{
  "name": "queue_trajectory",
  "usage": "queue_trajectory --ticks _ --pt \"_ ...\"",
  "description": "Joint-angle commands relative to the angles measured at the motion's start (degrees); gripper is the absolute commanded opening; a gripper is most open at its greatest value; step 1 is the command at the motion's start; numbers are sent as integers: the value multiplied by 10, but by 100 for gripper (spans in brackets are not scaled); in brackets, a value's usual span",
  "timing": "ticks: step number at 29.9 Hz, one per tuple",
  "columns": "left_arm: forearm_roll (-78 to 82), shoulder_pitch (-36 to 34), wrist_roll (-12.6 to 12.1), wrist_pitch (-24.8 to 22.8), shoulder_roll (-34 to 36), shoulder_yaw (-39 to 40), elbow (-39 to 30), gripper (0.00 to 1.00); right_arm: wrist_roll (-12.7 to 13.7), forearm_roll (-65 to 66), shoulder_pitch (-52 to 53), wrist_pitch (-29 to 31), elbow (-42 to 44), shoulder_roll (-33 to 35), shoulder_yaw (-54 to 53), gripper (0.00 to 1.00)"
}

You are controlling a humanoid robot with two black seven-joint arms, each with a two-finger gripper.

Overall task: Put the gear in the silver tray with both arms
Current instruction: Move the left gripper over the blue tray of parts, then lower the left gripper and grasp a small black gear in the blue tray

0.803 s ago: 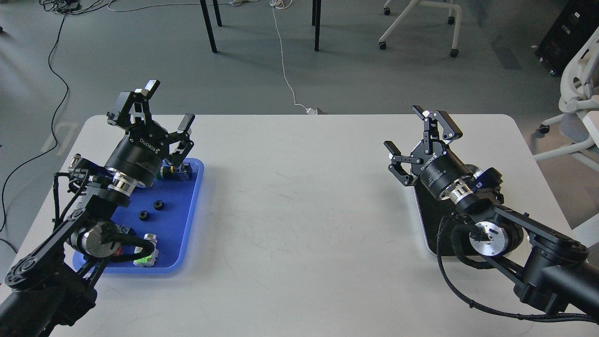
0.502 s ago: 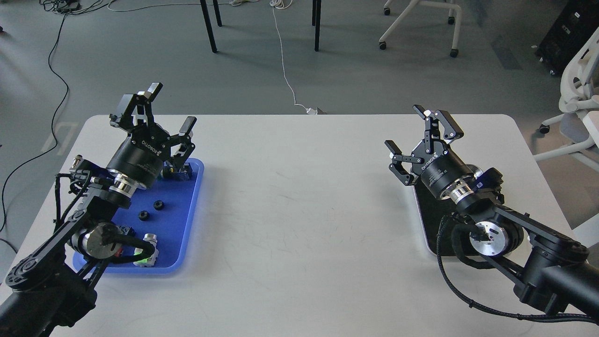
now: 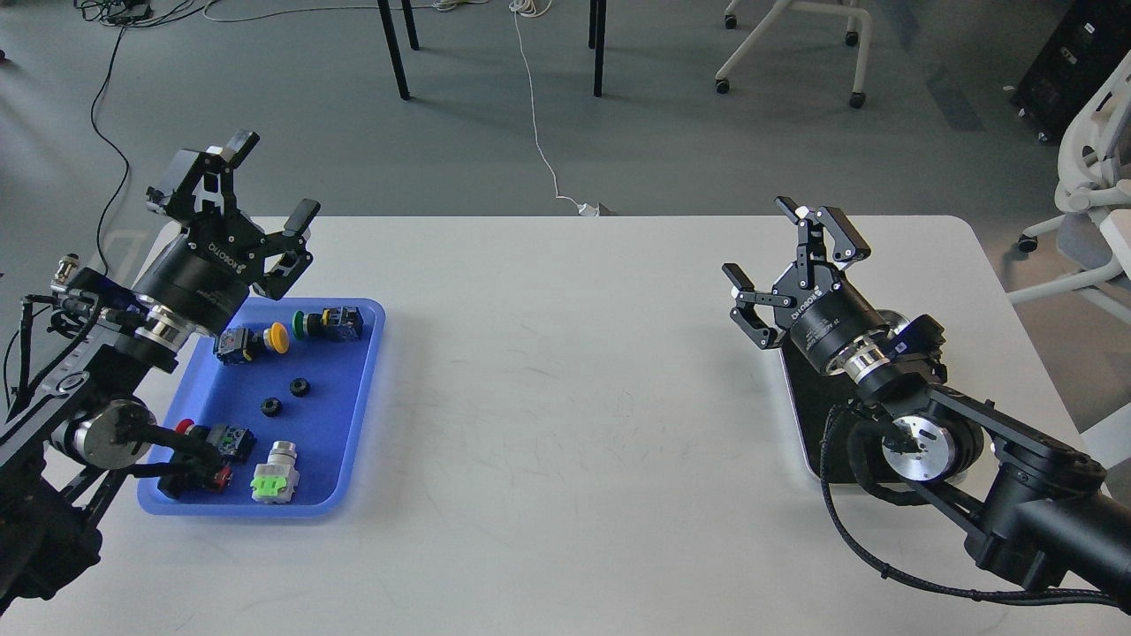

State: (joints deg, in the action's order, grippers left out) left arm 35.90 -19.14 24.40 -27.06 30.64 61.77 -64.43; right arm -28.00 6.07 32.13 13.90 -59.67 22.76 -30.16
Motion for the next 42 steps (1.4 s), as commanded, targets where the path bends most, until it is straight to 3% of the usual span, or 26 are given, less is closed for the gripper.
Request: queue_trajectory --ticks 1,10,17,20,23,31,42 --pt "121 -12 36 -9 62 -3 -16 100 0 1 3 0 1 0 1 99" --pt "581 -25 36 -9 169 -49 -101 99 0 1 5 0 5 1 1 99" --pt "845 -131 36 -9 209 -261 -98 97 0 1 3 0 4 4 -1 99" --pt "871 -175 36 38 203 -349 -54 95 0 1 2 0 3 6 -1 99" --pt "874 -204 36 51 182 -402 -21 92 0 1 2 1 3 7 -1 99" --pt "883 -206 36 57 145 -409 44 79 0 1 0 1 3 10 -1 99" --pt "883 -209 36 76 118 -411 114 77 0 0 0 1 2 10 -2 99"
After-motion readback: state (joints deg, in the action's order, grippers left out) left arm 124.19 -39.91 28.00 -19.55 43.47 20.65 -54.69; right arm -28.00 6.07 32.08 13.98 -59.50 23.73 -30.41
